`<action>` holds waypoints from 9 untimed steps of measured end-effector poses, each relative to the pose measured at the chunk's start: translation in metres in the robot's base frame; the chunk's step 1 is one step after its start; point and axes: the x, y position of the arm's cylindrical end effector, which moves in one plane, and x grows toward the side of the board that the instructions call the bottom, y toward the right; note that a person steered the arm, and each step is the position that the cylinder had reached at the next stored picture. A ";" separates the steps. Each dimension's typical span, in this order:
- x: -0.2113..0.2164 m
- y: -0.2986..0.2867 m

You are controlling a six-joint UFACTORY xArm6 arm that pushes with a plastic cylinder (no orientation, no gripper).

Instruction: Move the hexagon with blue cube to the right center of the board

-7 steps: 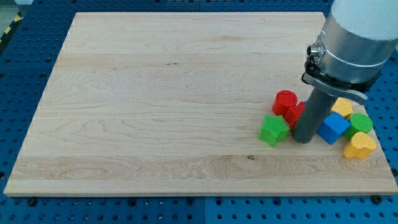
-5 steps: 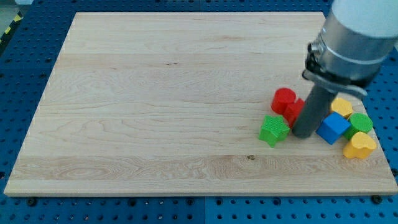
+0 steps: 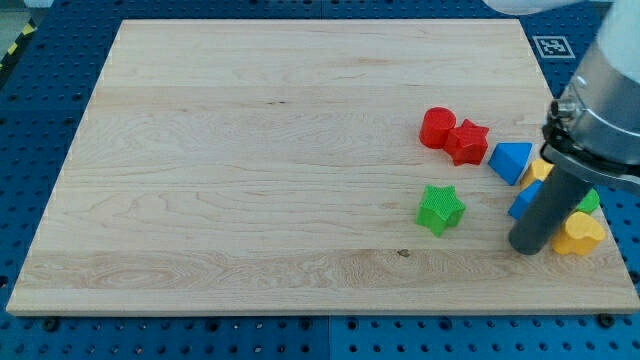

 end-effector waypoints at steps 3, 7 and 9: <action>-0.059 0.008; -0.081 0.010; -0.142 0.002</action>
